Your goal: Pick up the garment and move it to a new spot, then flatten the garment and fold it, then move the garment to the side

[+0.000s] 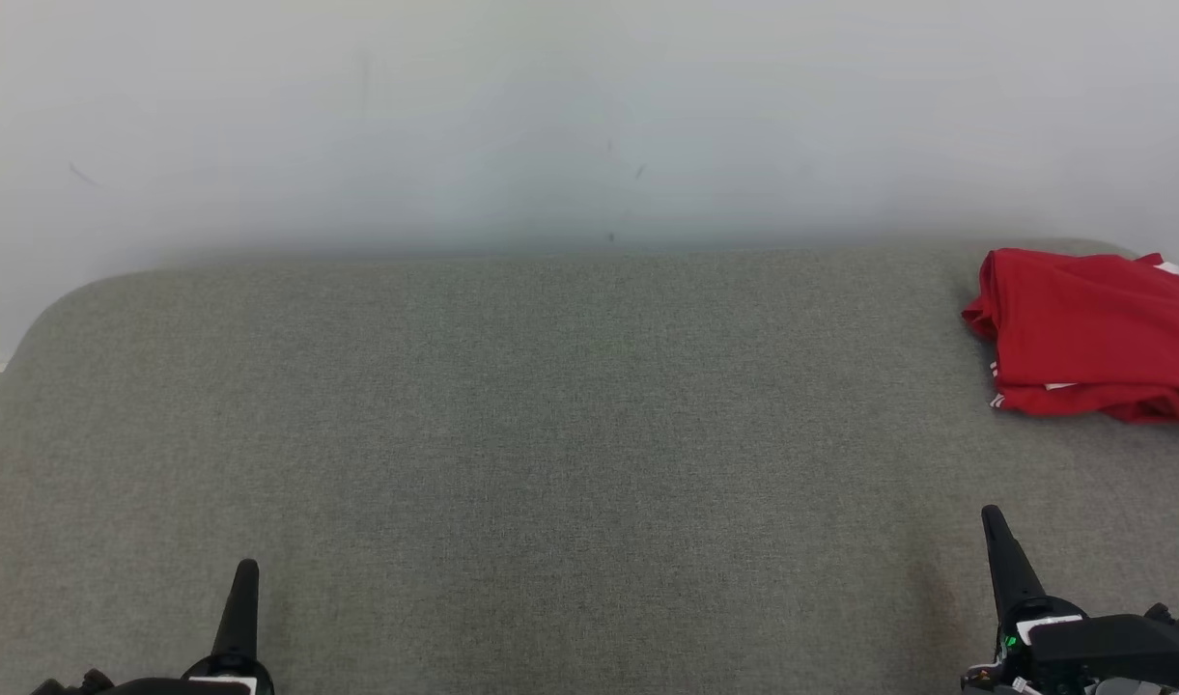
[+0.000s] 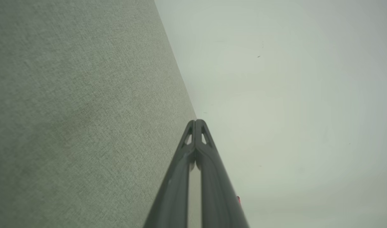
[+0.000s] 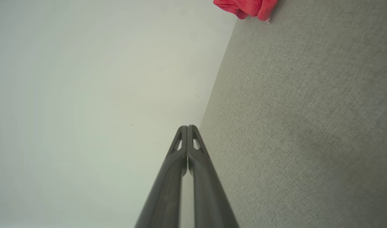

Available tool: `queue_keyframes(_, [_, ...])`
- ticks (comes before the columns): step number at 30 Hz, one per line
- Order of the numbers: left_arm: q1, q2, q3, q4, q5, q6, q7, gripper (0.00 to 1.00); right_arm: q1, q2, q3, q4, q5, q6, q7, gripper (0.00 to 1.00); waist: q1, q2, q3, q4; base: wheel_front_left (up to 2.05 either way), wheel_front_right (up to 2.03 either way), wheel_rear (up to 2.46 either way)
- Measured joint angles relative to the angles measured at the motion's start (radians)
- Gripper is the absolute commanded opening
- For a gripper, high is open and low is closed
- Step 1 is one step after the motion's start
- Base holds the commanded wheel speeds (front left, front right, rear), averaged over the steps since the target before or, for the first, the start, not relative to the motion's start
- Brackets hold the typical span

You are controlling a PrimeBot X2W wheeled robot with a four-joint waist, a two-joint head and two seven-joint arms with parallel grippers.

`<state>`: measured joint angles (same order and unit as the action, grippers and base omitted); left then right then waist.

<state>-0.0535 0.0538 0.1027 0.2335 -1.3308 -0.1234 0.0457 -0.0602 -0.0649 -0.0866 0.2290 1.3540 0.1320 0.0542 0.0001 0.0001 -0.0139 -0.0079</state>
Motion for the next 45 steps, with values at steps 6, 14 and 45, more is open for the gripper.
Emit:
queue_keyframes(6, [-0.011,0.0,0.002,0.002,-0.058,-0.001,0.014,0.0,-0.009,0.003,-0.006,0.004,0.051,0.0,0.016,0.0,0.0,0.0,0.003,0.001,0.0,0.0,0.0])
queue_keyframes(14, [-0.023,-0.001,0.004,0.005,-0.12,-0.001,0.028,0.0,-0.02,0.006,-0.012,0.007,0.109,0.0,0.026,0.0,-0.0001,0.0,0.007,0.003,0.0,0.0,0.0])
queue_keyframes(45, [-0.051,-0.003,0.011,0.012,-0.279,-0.006,0.07,0.0,-0.046,0.014,-0.028,0.016,0.258,0.0,0.06,0.0,-0.0001,0.0,0.017,0.008,0.0,0.0,0.0])
